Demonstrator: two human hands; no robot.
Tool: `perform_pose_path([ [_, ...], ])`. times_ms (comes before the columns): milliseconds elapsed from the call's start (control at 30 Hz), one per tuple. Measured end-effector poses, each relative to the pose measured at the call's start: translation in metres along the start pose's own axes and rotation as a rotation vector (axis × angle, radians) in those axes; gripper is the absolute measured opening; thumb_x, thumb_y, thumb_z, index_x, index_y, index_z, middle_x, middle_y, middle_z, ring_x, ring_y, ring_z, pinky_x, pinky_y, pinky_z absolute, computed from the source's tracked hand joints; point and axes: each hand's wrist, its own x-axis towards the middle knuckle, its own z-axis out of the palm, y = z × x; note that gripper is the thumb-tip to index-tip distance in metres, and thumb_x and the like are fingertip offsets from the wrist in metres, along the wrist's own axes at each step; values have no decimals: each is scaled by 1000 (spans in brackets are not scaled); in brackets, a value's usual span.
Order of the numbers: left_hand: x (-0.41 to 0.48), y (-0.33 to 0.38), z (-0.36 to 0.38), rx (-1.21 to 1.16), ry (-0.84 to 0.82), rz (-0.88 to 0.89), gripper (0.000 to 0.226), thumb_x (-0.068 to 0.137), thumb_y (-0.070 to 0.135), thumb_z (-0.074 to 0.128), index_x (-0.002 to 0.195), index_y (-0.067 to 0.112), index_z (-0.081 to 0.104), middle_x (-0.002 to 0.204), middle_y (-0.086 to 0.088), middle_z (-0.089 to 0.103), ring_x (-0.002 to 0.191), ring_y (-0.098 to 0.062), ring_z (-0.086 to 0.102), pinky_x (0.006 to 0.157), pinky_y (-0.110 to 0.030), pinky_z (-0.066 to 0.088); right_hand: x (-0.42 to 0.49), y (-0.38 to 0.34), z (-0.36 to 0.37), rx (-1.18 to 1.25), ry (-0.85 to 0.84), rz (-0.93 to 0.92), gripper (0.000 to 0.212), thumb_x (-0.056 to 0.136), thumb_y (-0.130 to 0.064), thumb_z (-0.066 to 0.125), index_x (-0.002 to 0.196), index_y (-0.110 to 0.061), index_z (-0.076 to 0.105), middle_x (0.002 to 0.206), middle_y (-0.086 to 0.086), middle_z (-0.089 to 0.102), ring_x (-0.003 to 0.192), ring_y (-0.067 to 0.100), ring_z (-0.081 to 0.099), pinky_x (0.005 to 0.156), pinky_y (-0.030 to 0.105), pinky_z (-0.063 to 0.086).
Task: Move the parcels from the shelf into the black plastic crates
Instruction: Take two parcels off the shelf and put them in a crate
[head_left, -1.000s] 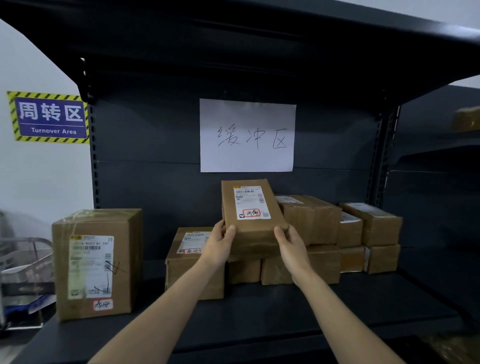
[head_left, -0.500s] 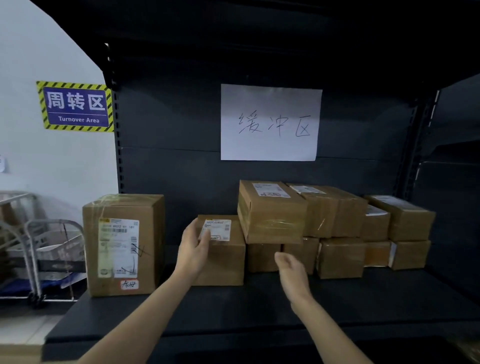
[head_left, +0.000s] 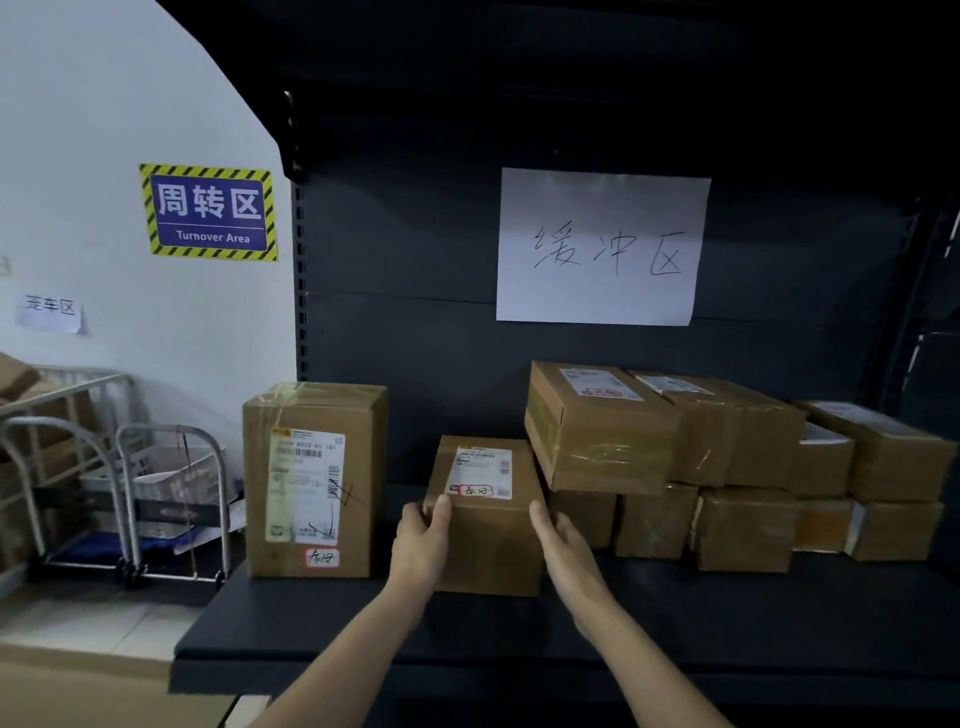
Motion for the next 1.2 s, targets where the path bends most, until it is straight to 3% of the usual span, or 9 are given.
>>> perform_pose_path([
  [200,-27,-3,-18,20,1,126,18,95,28,47,110,21,39,102,6,52,90,-5,50,69,-23,40,-13,7,9,16,12,-113,42,94,-44,44,133,-28,47,132,-4,50,125,15,45,109,41,35],
  [300,-36,-12,-30,41,-34,205,23,93,16,51,112,23,39,98,17,53,90,4,50,66,-12,37,-26,13,17,23,-18,-158,46,95,-34,48,140,-27,40,137,-3,46,125,12,44,110,38,35],
  [467,-37,-26,-50,168,-40,259,39,89,4,55,125,10,41,113,2,59,99,-5,55,72,-11,45,-36,14,31,-103,-22,-219,54,93,-25,54,142,-22,32,136,-2,45,121,10,45,101,26,39],
  [600,-35,-32,-57,329,-49,234,46,88,2,54,130,9,37,120,-3,58,111,-19,56,83,-22,43,-37,21,41,-213,10,-204,58,91,-15,57,142,-15,29,137,3,44,123,14,45,98,24,38],
  [767,-38,-38,-71,438,-82,223,57,88,10,57,141,11,34,135,-2,50,126,-19,47,96,-22,37,-33,26,42,-270,27,-182,59,91,-11,56,144,-14,29,137,5,45,124,17,46,98,25,38],
  [900,-39,-38,-110,347,173,252,27,85,2,58,110,10,54,104,-7,63,103,-25,59,84,-28,43,-29,24,44,-279,29,-190,51,95,-17,50,143,-16,33,134,4,49,121,17,48,92,21,37],
  [1033,-25,-41,-151,309,325,234,19,83,1,59,97,10,49,93,-8,60,91,-29,59,77,-37,48,-22,22,54,-269,44,-174,45,98,-23,44,141,-16,35,132,5,52,120,20,50,93,25,40],
  [1100,-17,-42,-164,280,339,204,28,82,4,62,103,14,45,97,-7,58,95,-28,58,73,-32,45,-17,19,61,-253,59,-149,41,98,-22,43,138,-15,38,129,5,54,117,21,52,88,24,39],
  [1200,-2,-41,-177,261,283,154,54,82,7,65,130,7,39,122,-13,53,115,-28,52,92,-36,44,-8,15,71,-216,86,-98,38,99,-20,41,136,-13,41,128,7,56,115,22,53,84,25,39],
])
